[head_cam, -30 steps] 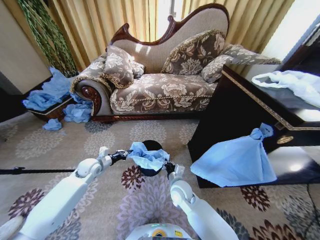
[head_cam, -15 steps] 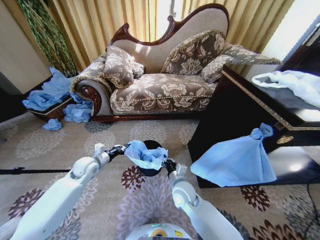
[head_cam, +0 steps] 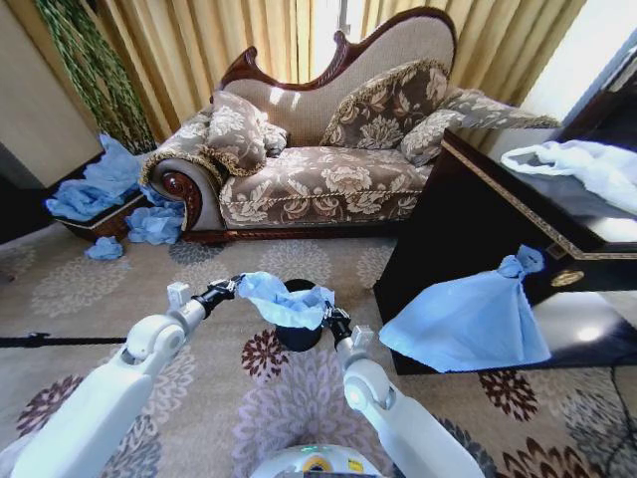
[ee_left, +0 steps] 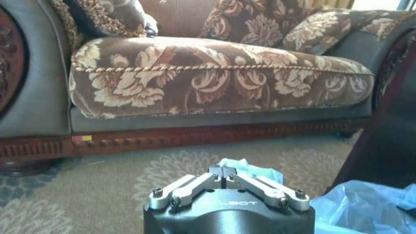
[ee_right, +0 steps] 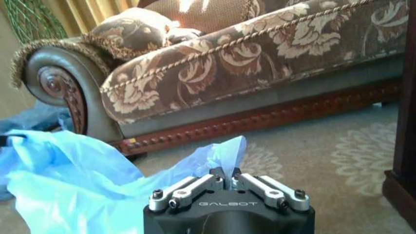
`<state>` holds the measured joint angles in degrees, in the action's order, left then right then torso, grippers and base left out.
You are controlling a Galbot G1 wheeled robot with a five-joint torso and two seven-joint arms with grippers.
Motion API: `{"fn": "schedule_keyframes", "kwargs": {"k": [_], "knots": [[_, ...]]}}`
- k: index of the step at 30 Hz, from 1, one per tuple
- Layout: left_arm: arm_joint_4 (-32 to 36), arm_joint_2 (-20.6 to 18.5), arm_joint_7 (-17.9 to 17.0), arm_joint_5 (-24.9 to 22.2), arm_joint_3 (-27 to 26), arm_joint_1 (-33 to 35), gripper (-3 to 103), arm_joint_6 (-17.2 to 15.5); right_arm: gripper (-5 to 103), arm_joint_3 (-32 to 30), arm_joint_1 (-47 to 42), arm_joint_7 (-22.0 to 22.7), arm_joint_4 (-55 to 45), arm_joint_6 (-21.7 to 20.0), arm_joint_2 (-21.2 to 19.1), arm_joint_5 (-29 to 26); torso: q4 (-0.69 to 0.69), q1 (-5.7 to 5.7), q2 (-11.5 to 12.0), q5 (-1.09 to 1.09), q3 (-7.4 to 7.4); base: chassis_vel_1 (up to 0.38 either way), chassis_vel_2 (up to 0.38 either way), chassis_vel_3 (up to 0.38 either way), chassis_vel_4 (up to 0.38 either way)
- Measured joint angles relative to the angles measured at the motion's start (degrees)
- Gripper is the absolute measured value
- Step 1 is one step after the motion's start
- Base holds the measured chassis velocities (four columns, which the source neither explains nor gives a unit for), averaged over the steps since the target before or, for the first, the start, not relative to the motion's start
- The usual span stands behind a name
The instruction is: Place a garbage bag over the trash bin.
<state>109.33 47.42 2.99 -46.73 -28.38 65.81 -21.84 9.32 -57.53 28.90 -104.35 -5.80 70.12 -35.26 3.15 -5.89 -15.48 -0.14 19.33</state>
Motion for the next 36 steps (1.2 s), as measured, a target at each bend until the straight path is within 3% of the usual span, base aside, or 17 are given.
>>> {"fn": "schedule_keyframes", "kwargs": {"k": [12,22,36], "knots": [[0.7,4.2,-0.8,4.3,-1.7,7.6,0,0.1,0,-0.5,-6.0,-2.2,-2.0,0.0,-2.2,2.1,0.0,0.01,0.0,0.01,-0.01,0.0,0.0,0.0,0.0],[-9.9,7.4,-0.9,7.9,2.6,5.1,0,2.4,0,-0.8,-5.5,-4.2,5.8,1.8,-0.3,4.3,-0.01,0.0,0.0,-0.02,0.0,0.0,0.0,0.0,0.0],[-12.7,8.3,-0.8,8.7,5.4,3.4,0,3.1,0,0.7,-8.2,-4.8,6.4,1.8,0.2,6.4,0.0,0.0,0.0,-0.02,0.0,0.0,0.0,0.0,0.0]]}}
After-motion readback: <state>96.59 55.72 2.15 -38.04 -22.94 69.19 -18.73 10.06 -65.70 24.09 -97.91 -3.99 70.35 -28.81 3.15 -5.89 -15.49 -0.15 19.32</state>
